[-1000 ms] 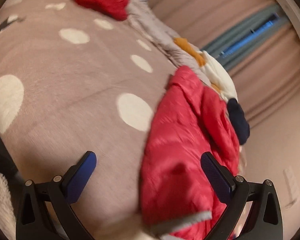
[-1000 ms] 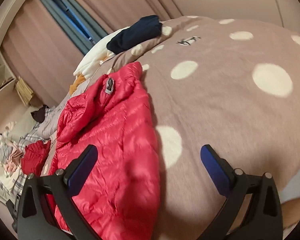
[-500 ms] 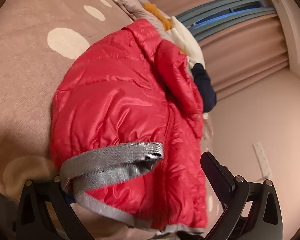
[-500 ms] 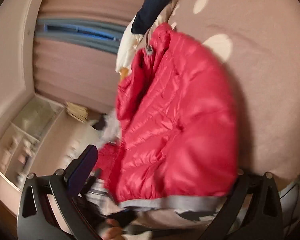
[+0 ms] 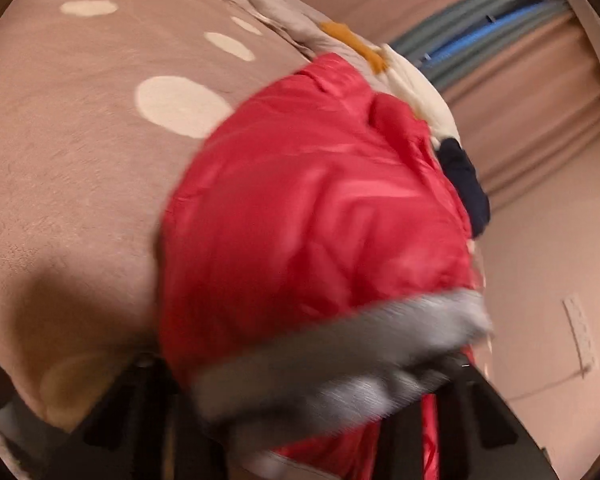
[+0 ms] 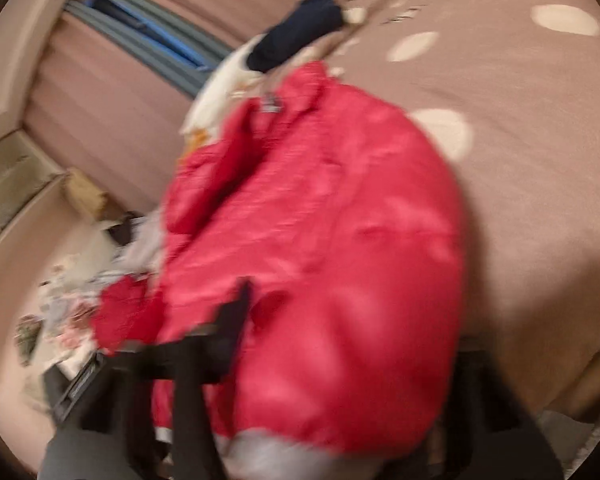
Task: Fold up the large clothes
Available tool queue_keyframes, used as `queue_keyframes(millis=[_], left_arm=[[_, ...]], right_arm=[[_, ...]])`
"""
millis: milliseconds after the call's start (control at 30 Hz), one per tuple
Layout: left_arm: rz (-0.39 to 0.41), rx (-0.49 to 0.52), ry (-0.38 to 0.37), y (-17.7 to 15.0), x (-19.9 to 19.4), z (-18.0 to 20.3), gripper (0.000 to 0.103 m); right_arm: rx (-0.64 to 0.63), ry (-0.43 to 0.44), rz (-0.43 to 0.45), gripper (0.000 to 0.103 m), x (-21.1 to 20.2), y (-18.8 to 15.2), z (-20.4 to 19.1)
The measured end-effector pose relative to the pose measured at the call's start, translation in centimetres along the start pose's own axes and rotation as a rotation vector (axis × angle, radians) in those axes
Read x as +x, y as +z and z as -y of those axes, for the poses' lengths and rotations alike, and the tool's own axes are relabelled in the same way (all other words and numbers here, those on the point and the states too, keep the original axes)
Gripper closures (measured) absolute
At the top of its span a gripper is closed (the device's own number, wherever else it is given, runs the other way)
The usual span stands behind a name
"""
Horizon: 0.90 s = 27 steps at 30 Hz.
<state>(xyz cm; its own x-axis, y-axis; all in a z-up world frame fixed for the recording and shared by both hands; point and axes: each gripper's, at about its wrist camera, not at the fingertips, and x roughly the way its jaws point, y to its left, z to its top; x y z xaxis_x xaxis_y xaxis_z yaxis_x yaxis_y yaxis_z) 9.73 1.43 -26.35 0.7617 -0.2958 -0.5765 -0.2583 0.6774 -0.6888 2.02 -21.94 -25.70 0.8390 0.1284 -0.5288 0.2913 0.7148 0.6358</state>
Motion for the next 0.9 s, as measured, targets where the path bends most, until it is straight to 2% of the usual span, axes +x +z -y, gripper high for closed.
queue_keyframes(millis=[167,267,333,433,467,600,733,833,900], left_arm=[[-0.019,-0.02,0.028,0.4,-0.7,0.0,0.082],[-0.02,-0.077,-0.011,1.0,-2.3,-0.3,0.084],[0.015,-0.039,-0.011,1.2,-4.3,0.5,0.085],[0.116,0.067,0.011,1.2,-8.5,2.6,0.085],[0.153,0.079,-0.024,1.2,-10.5,3.1,0.085],[0.196,0.08,-0.135,1.0,-15.6,3.8,0.086],[0.271,0.139,-0.168,0.1,-20.1,5.4,0.085],[0.322,0.165,-0.186,-0.9,-22.6,6.2,0.085],[0.339,0.171,-0.209,-0.7,-22.4,6.9,0.085]], right_arm=[[-0.063,-0.005,0.032,0.093,-1.2,0.7,-0.8],[-0.12,0.049,0.091,0.094,-3.1,1.7,-2.4],[-0.169,0.092,0.137,0.094,-5.2,2.6,-3.8],[-0.17,0.155,0.176,0.094,-7.5,3.2,-5.3],[-0.17,0.186,0.191,0.093,-8.4,3.3,-5.7],[-0.238,0.261,0.259,0.093,-13.2,3.8,-7.9],[-0.266,0.308,0.294,0.092,-16.6,4.3,-9.1],[-0.296,0.31,0.325,0.092,-18.6,4.2,-10.4],[-0.31,0.325,0.348,0.091,-19.4,4.2,-10.6]])
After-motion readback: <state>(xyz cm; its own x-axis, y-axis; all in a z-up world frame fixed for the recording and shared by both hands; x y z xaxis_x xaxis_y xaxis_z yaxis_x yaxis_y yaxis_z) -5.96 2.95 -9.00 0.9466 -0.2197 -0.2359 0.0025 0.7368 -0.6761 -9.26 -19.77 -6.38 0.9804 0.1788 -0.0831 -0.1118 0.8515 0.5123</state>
